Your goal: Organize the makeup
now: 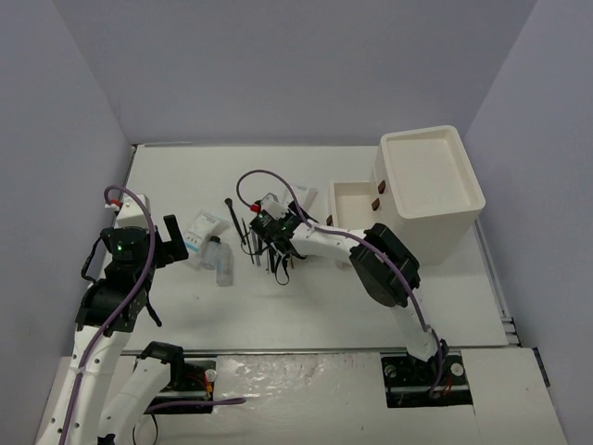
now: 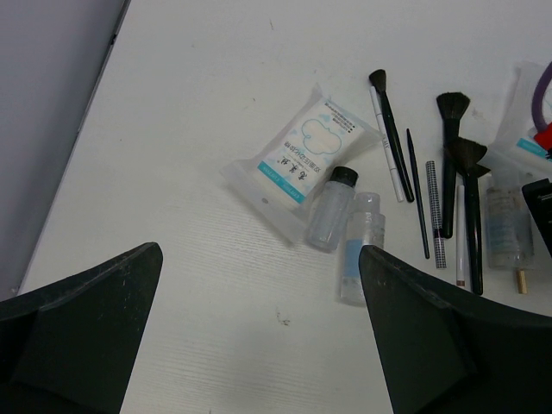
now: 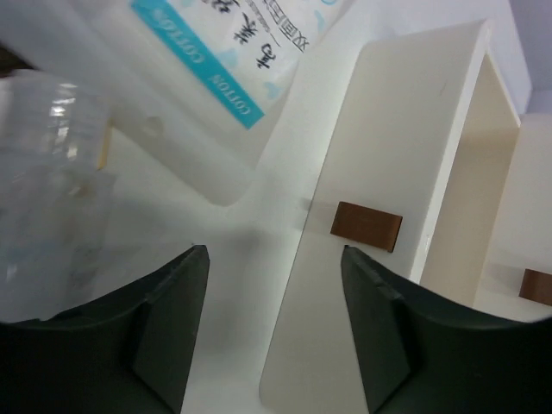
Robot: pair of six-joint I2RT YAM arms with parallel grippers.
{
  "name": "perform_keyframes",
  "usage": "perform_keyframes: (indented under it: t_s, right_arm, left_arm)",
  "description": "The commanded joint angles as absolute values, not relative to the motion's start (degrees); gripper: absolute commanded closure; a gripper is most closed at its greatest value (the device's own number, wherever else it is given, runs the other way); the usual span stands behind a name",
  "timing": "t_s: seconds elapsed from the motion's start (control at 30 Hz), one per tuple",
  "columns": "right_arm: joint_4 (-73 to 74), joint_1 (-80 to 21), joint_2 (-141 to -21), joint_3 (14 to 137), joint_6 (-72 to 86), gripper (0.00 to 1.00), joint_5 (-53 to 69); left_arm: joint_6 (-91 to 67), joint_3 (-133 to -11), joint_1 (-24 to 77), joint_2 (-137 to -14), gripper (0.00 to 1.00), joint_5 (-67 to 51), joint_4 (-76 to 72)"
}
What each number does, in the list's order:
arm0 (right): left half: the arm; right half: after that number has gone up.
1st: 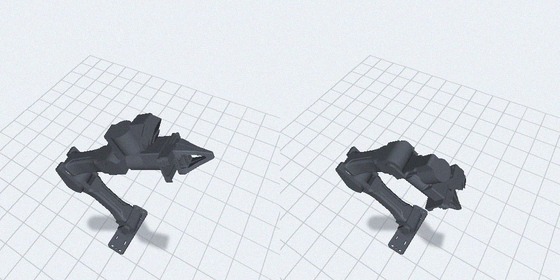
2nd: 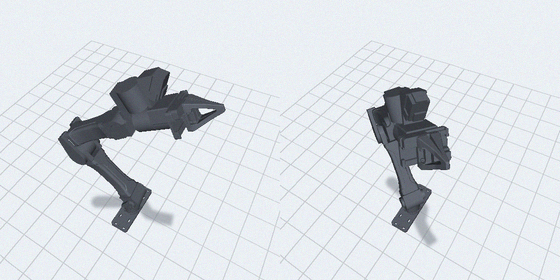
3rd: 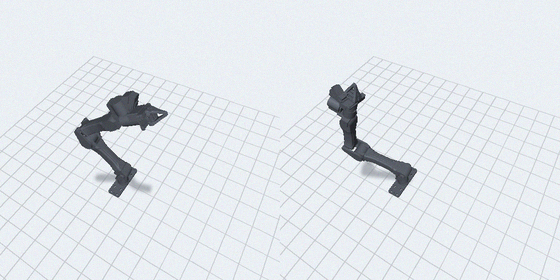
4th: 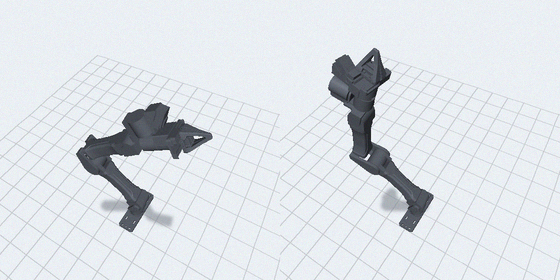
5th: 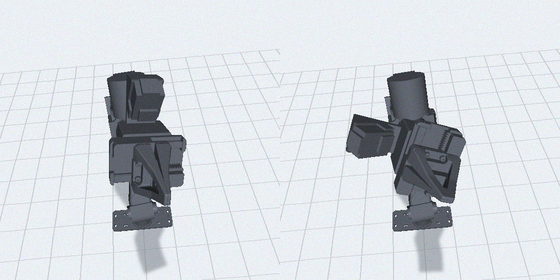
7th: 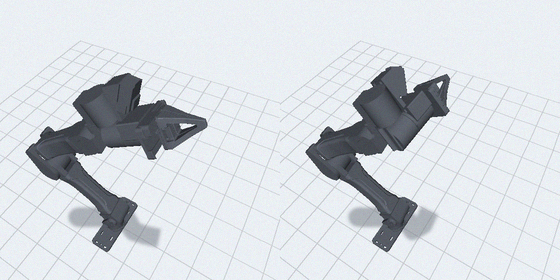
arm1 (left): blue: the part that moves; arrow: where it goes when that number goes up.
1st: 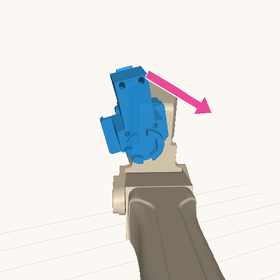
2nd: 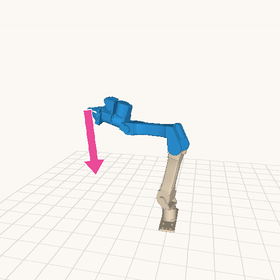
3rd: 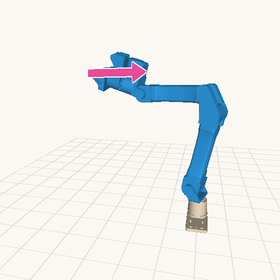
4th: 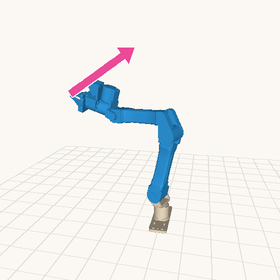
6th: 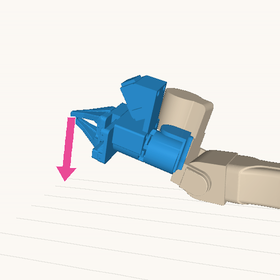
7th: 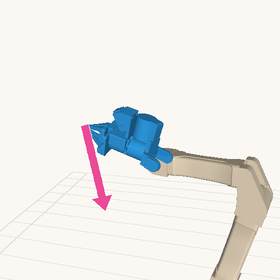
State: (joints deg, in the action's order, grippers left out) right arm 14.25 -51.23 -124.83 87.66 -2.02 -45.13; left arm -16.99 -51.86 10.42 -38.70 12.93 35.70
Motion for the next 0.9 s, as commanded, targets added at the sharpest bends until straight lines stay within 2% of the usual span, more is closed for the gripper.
perform_keyframes:
  t_s: [0.0, 0.13, 0.33, 0.5, 0.87]
  right_arm:
    - [15.7, -52.85, -111.49, 91.38, 4.61, 0.34, -35.38]
    - [15.71, -52.65, -107.7, 90.88, 10.81, 0.25, -26.96]
    - [13.86, -52.14, -108.14, 90.33, 19.33, 0.21, -16.97]
    - [8.88, -50.24, -109.18, 86.82, 24.15, 0.26, -10.8]
    - [3.89, -47.63, -113.87, 83.56, 26.39, 0.35, -10.83]
  left_arm:
    - [-17.49, -53.35, 9.93, -39.66, 0.03, 12.74, 32.52]
    - [-17.6, -53.37, 9.93, -39.99, 0.03, 12.57, 32.63]
    - [-17.67, -53.53, 9.84, -40.58, 0.03, 12.57, 32.94]
    - [-17.75, -53.61, 9.88, -40.74, 0.03, 12.57, 33.08]
    - [-17.84, -53.61, 9.76, -40.61, 0.03, 12.39, 33.31]
